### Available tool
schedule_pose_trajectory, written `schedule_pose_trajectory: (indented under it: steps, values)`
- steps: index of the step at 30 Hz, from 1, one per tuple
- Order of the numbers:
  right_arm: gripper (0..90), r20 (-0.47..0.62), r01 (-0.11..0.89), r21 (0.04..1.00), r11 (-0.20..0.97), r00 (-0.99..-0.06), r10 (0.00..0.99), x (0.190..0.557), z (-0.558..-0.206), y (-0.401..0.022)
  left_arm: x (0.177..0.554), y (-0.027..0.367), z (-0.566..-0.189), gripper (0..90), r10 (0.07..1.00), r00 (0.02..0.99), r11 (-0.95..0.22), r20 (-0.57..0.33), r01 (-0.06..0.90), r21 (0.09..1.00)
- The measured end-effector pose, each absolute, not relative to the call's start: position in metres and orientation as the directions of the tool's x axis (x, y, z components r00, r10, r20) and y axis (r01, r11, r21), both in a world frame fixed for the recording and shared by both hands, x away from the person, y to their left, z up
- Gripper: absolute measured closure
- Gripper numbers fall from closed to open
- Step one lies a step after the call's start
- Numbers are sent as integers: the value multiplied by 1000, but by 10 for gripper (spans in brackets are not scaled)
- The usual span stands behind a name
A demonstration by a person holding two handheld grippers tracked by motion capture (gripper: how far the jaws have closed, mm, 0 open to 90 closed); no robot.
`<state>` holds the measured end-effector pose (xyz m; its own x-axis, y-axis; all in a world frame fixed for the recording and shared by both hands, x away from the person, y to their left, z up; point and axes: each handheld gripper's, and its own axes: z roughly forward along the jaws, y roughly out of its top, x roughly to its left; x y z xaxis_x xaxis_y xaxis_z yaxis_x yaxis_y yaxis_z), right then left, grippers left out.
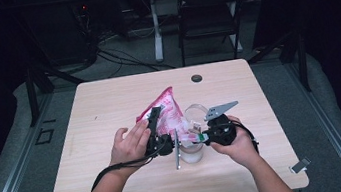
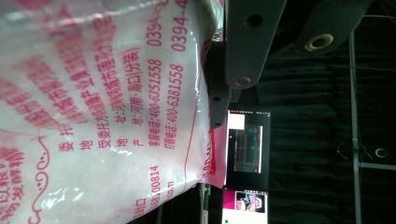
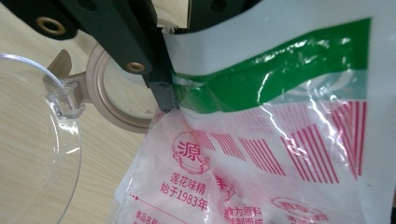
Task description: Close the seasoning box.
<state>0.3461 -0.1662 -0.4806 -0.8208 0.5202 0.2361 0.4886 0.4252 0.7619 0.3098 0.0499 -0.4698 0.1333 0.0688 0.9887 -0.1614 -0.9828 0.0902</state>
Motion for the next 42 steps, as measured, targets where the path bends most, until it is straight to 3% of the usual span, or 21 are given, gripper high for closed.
schedule_pose_trajectory:
  steps: [24, 40, 42]
  values:
    - [900, 227, 519, 768, 375, -768, 599, 349, -482, -172, 305, 47, -476, 702, 15, 127, -982, 992, -183, 38]
    - [900, 207, 491, 772, 404, -795, 570, 347, -483, -169, 310, 47, -476, 726, 34, 148, -985, 988, -164, 59]
    - [844, 207, 481, 781, 399, -801, 561, 347, -481, -170, 310, 47, -476, 727, 39, 152, -984, 988, -164, 64]
